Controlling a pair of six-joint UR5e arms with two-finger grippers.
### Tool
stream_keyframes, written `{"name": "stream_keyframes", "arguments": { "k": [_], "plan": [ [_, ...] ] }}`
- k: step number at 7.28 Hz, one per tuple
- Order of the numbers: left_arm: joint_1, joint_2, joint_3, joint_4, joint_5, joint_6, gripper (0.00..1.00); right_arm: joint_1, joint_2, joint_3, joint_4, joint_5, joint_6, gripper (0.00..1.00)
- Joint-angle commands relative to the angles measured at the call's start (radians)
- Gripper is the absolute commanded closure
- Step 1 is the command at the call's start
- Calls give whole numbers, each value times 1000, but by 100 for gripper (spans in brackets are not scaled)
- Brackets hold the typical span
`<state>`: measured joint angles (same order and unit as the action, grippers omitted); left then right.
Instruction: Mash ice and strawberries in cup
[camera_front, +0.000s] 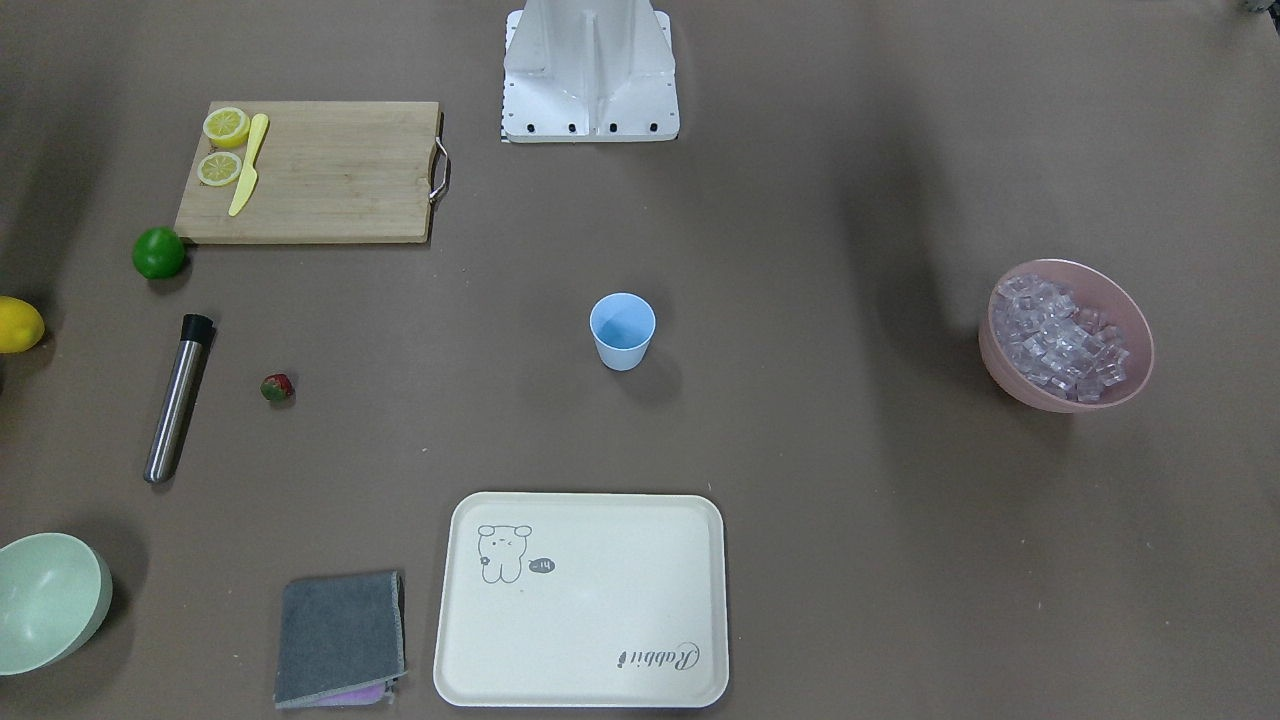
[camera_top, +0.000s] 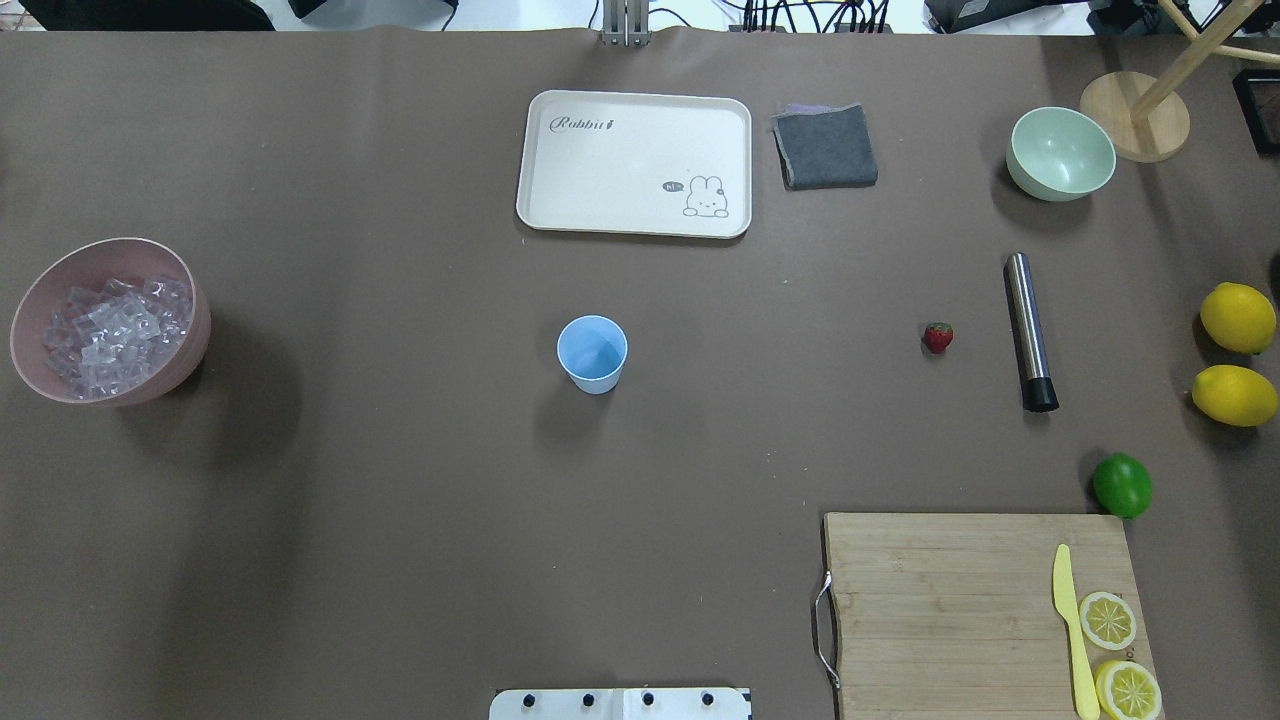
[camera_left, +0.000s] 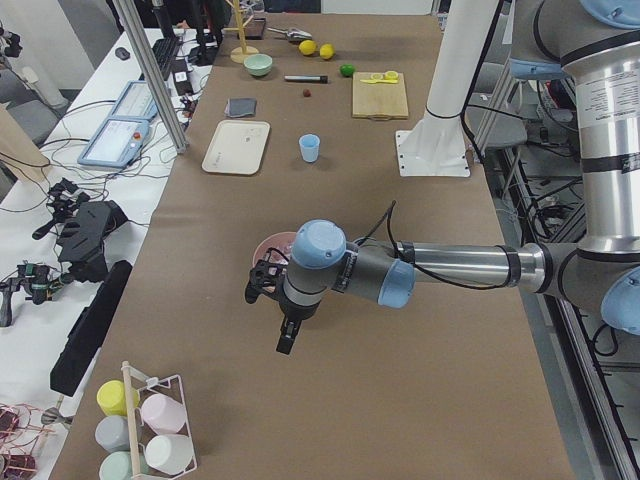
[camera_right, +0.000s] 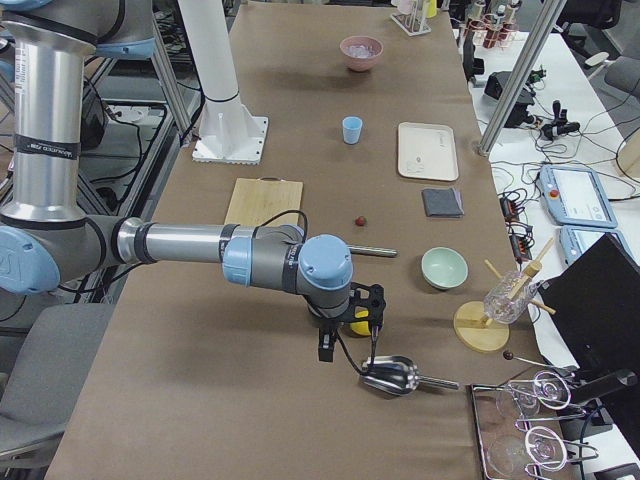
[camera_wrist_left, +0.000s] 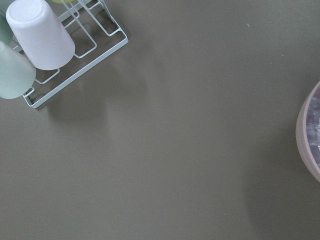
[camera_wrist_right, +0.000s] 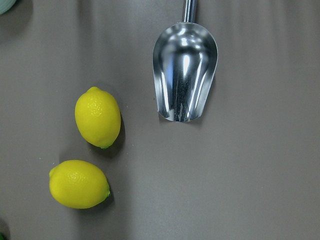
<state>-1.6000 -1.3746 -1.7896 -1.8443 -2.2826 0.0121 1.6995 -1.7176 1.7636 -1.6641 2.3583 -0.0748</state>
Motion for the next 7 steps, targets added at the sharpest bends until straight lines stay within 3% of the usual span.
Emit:
{"name": "stream_keyframes", "arguments": {
  "k": [1,7],
  "plan": [
    [-1,-8,7,-1,2,0,2,-1,4,1,1,-2,1,0],
    [0,-50,15,2,-2,0,2,-1,3,-3,0,-1,1,0]
  ]
}}
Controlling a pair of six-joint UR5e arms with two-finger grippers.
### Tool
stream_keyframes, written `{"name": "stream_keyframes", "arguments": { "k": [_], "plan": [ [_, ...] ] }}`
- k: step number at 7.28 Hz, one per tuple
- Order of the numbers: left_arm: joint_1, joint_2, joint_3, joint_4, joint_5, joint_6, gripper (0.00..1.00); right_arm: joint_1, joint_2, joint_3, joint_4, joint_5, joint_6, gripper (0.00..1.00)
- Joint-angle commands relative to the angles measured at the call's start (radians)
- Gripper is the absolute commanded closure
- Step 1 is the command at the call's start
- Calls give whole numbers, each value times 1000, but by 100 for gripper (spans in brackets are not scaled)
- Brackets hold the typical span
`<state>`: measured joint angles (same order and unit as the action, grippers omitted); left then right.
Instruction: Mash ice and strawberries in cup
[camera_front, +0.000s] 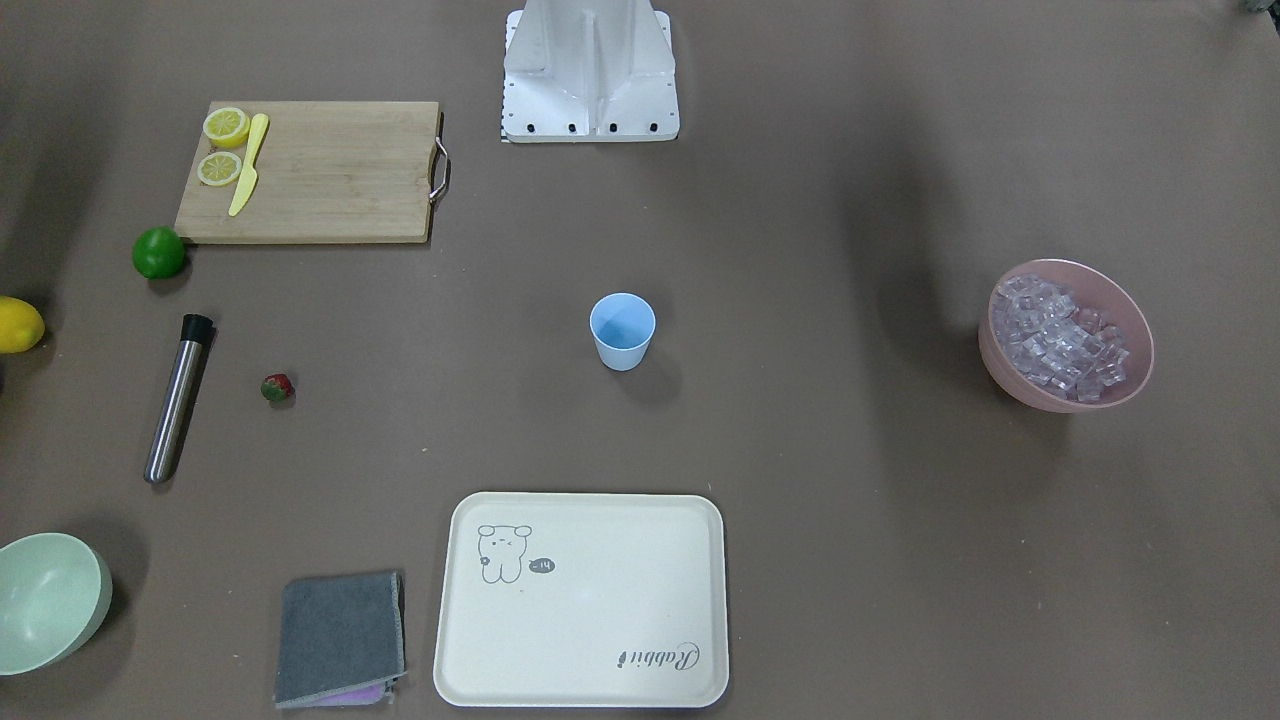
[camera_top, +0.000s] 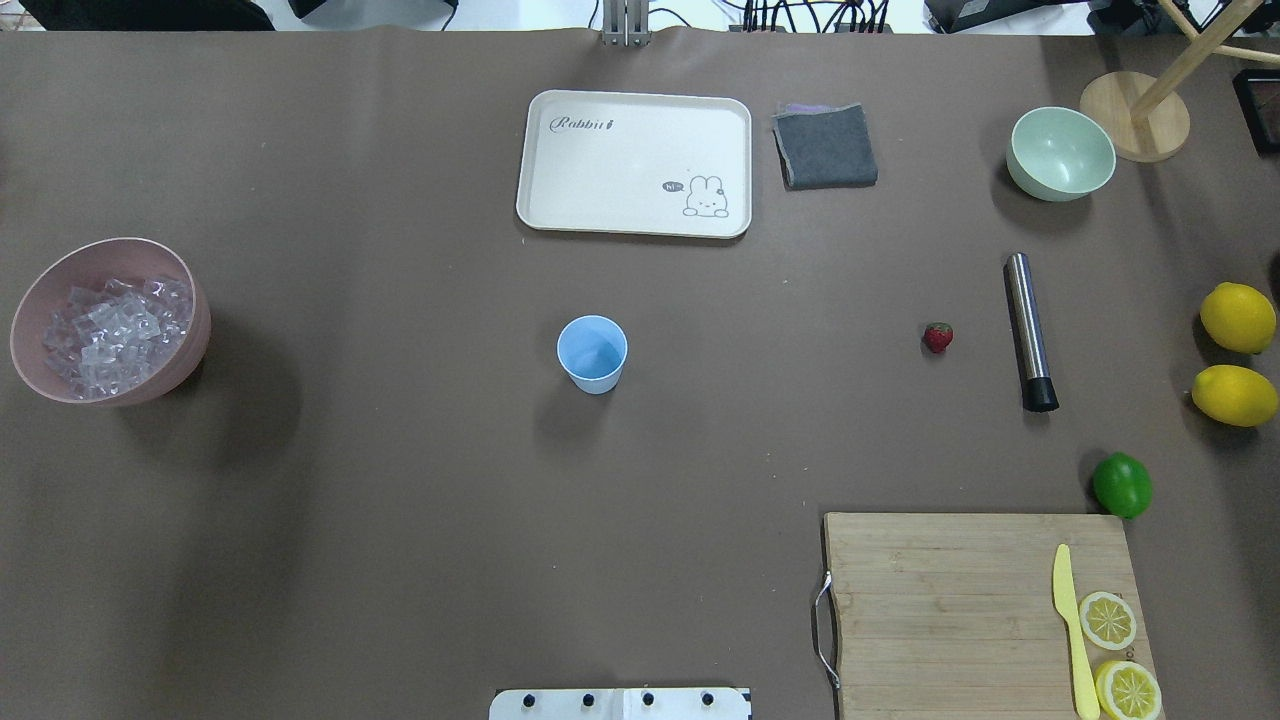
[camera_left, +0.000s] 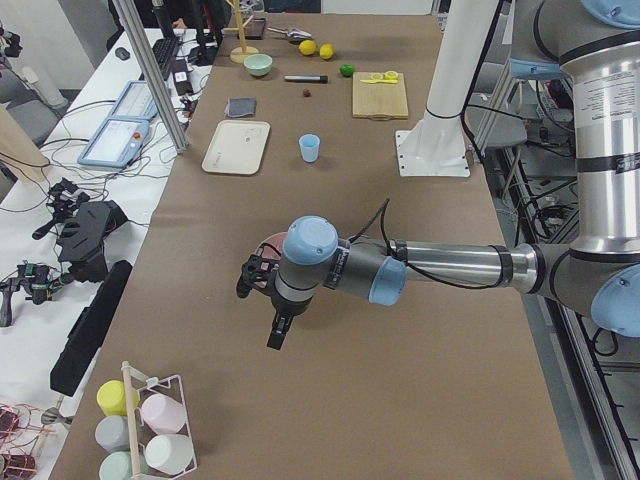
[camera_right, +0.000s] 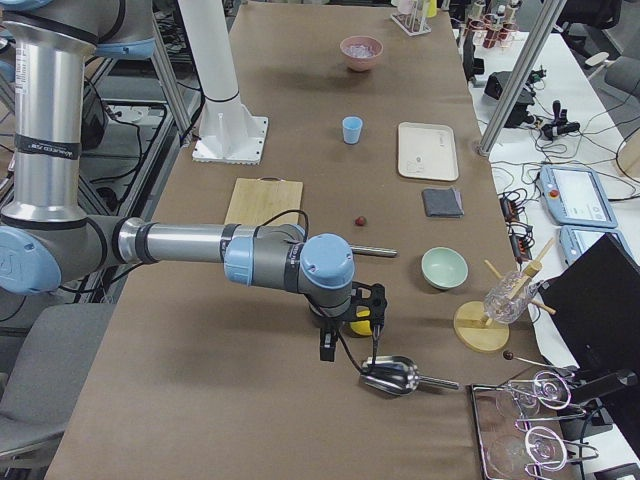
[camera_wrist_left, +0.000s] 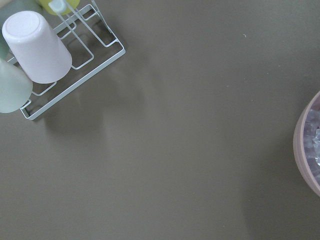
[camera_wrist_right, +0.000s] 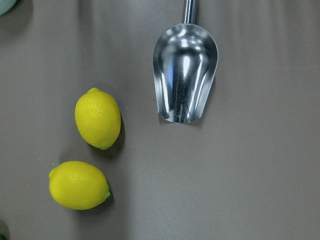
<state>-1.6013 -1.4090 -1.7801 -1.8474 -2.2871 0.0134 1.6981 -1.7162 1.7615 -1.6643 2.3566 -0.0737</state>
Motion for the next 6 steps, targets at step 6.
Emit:
{"name": "stream_keyframes", "arguments": {
  "k": [6],
  "plan": [
    [-6,-2,-39,-42,-9,10,2,-5,4,6,0,9,2,0]
  ]
}}
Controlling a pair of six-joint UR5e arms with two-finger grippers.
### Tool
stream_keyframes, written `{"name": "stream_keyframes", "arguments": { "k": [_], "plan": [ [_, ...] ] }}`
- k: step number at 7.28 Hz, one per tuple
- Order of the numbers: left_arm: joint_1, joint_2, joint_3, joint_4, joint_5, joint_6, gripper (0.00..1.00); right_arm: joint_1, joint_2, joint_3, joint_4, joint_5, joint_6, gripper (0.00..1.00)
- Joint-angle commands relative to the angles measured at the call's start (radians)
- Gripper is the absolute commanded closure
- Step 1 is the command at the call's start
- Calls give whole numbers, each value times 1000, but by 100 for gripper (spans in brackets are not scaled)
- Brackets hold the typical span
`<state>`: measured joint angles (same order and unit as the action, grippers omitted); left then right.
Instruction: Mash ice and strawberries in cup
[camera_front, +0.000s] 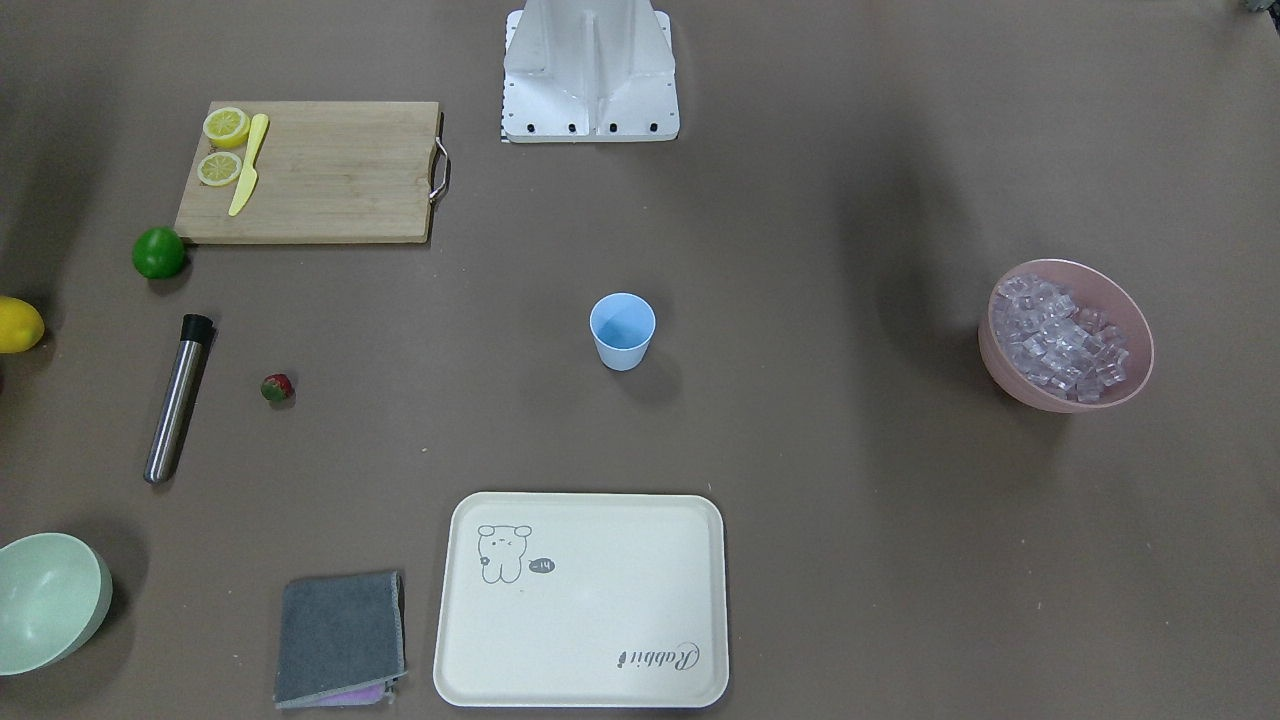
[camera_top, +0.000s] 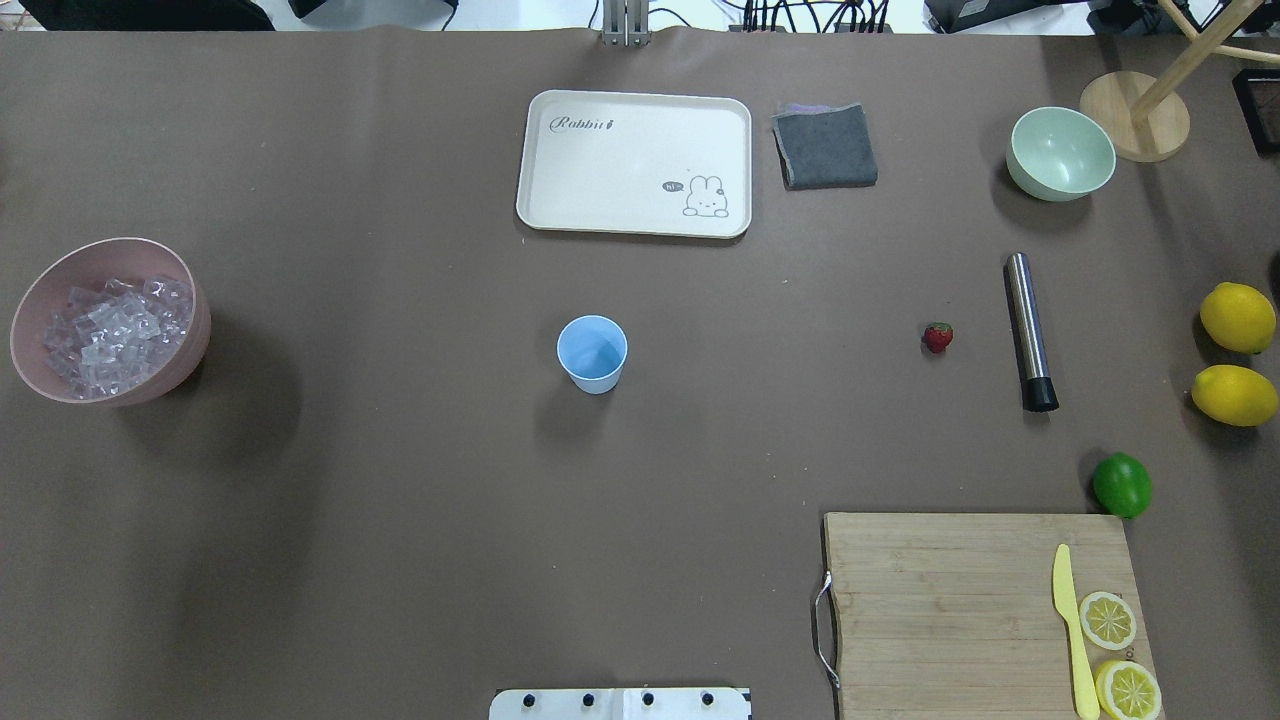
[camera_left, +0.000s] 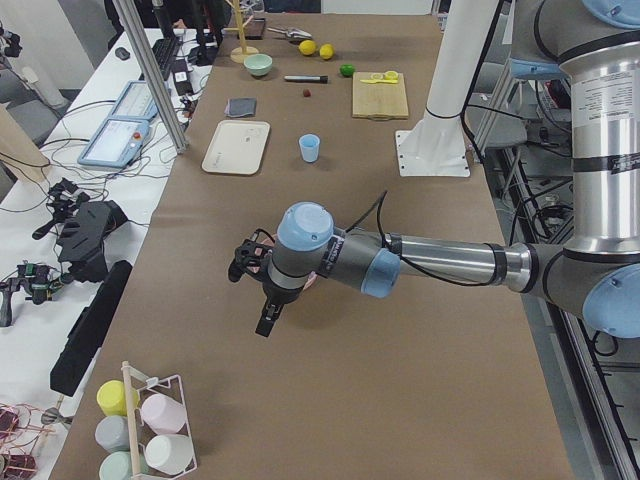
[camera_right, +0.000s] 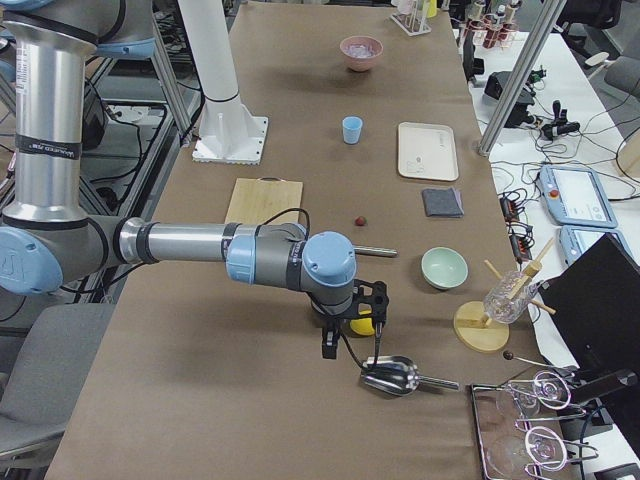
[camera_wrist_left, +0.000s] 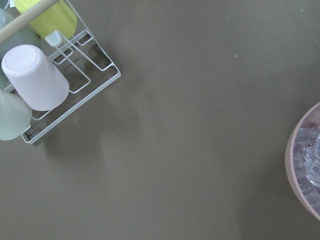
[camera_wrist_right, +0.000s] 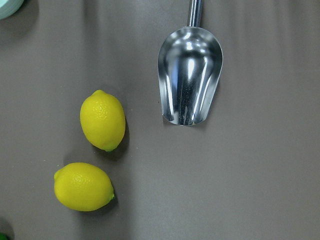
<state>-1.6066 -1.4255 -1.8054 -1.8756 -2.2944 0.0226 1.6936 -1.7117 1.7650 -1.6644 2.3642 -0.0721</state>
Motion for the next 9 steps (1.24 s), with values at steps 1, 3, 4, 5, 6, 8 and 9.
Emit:
{"name": "stream_keyframes", "arguments": {
  "k": [1,3,4,5,6,8,9],
  "plan": [
    [-1,14,-12,-10,-2,0,2,0,0,-2,0,3,0,0],
    [1,14,-20,-13,-5,-7,2,0,0,-6,0,3,0,0],
    [1,14,-17,-13,-29,-9,2,0,0,-6,0,1,0,0],
    [1,17,-20,-14,-31,-12,2,0,0,-6,0,1,0,0],
    [10,7,-26,-13,-31,-36,2,0,-5,-6,2,-2,-1,0],
    [117,-13,-115,-11,-28,-241,2,0,-11,-7,2,-3,-3,0],
    [170,-53,-130,-11,-23,-322,2,0,-14,-12,2,-6,-5,0]
  ]
}}
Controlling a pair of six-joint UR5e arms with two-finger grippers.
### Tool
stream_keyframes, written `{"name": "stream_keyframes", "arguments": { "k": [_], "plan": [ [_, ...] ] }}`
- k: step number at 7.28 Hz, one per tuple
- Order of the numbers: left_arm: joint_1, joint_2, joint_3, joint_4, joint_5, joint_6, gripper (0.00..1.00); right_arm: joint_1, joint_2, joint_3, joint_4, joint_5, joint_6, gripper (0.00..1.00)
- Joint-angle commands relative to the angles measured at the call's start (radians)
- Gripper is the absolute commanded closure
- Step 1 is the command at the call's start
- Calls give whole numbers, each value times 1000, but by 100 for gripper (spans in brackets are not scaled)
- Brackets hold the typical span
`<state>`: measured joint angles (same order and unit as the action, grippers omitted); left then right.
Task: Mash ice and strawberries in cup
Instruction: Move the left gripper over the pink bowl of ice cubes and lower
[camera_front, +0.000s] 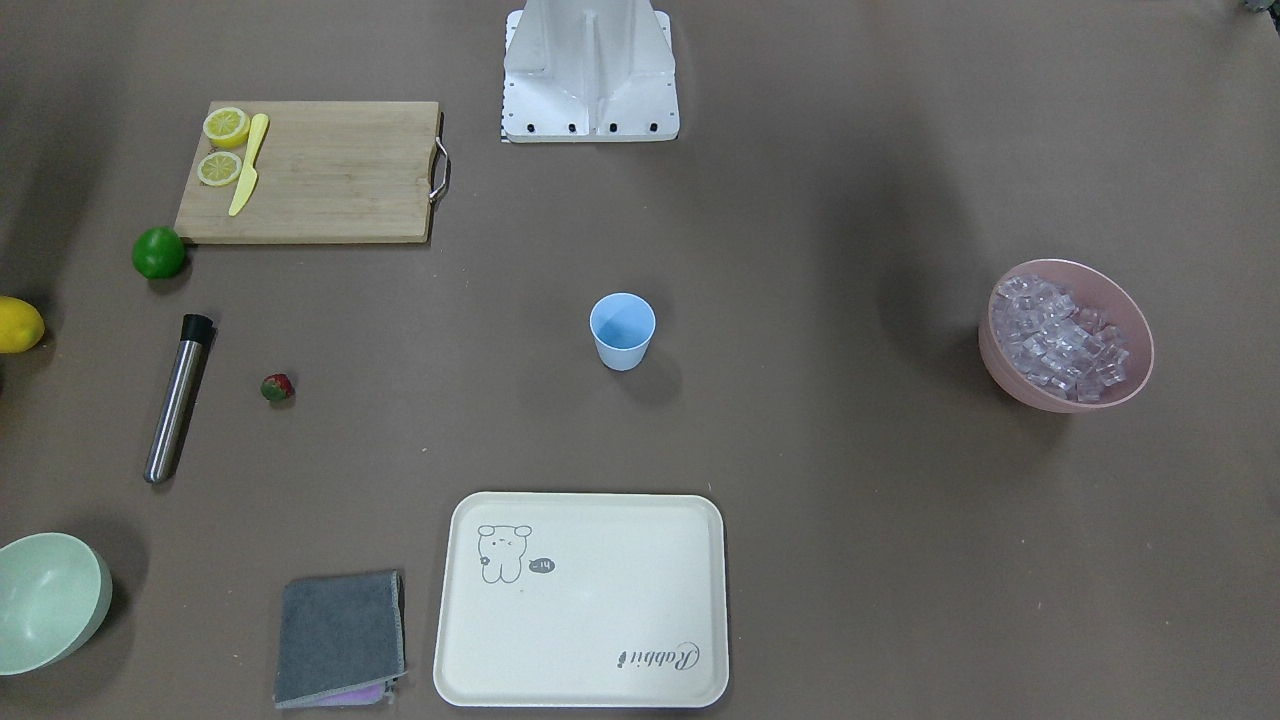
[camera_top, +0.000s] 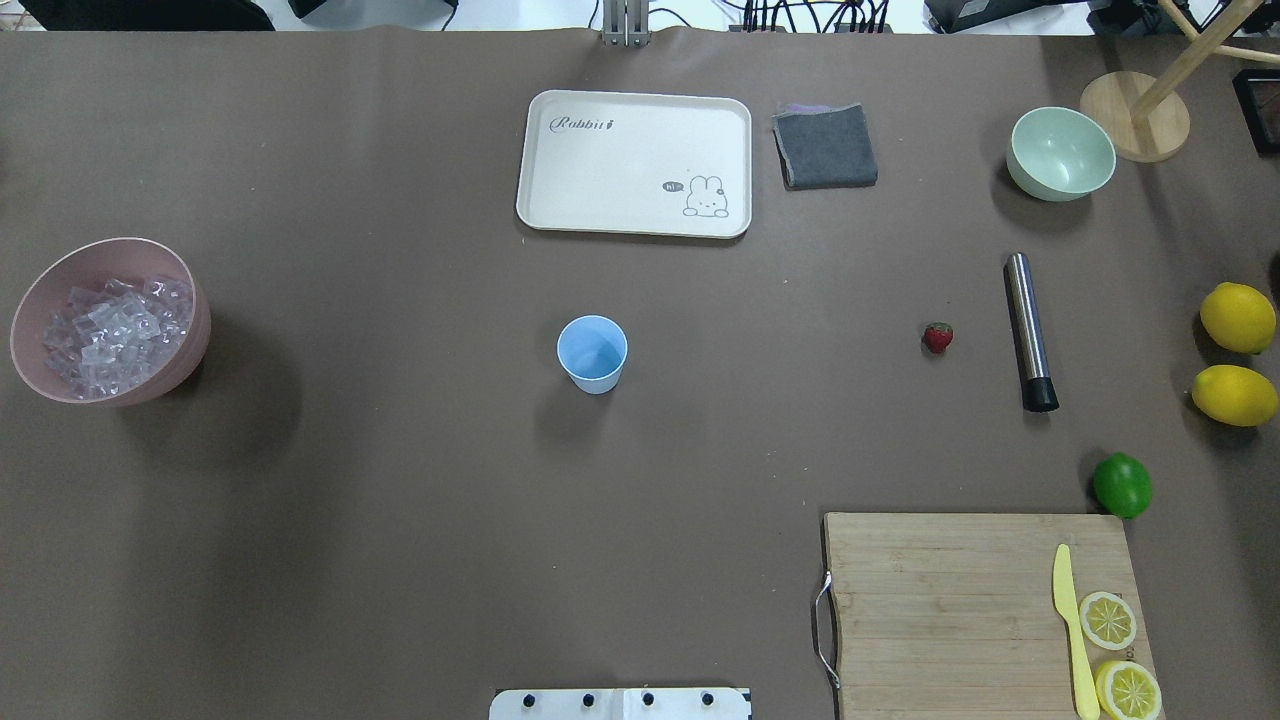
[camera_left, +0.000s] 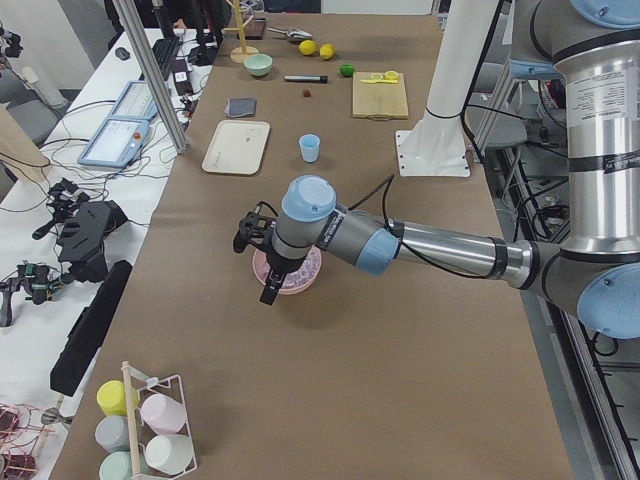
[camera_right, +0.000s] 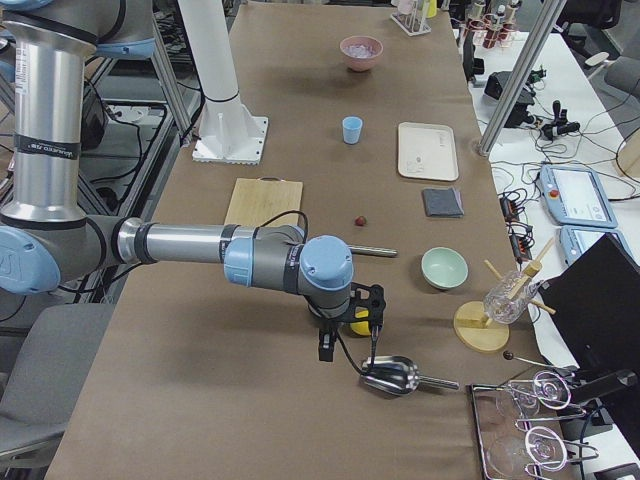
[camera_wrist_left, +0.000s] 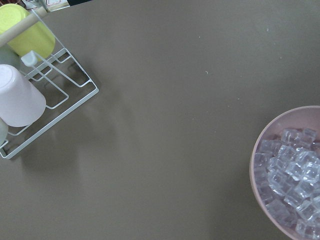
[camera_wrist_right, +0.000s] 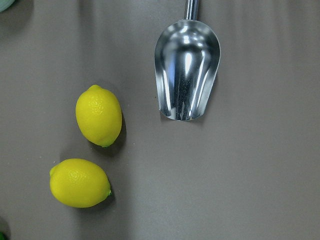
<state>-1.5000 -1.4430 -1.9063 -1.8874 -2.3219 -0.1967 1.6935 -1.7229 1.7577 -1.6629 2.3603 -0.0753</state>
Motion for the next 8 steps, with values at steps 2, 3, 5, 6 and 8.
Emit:
{"name": "stream_keyframes", "arguments": {
  "k": [2,3,5,6,8],
  "plan": [
    [217,-123,-34,2,85,-316,2,0,2,-15,2,-3,0,0],
    [303,-137,-33,-1,138,-411,2,0,5,-26,3,-3,-1,0],
    [351,-140,-7,-2,151,-426,2,0,5,-26,2,-3,0,0],
    [377,-139,10,-4,160,-428,2,0,5,-27,2,-3,0,0],
    [412,-139,45,-25,226,-453,2,0,2,-29,2,-3,-1,0]
  ]
}}
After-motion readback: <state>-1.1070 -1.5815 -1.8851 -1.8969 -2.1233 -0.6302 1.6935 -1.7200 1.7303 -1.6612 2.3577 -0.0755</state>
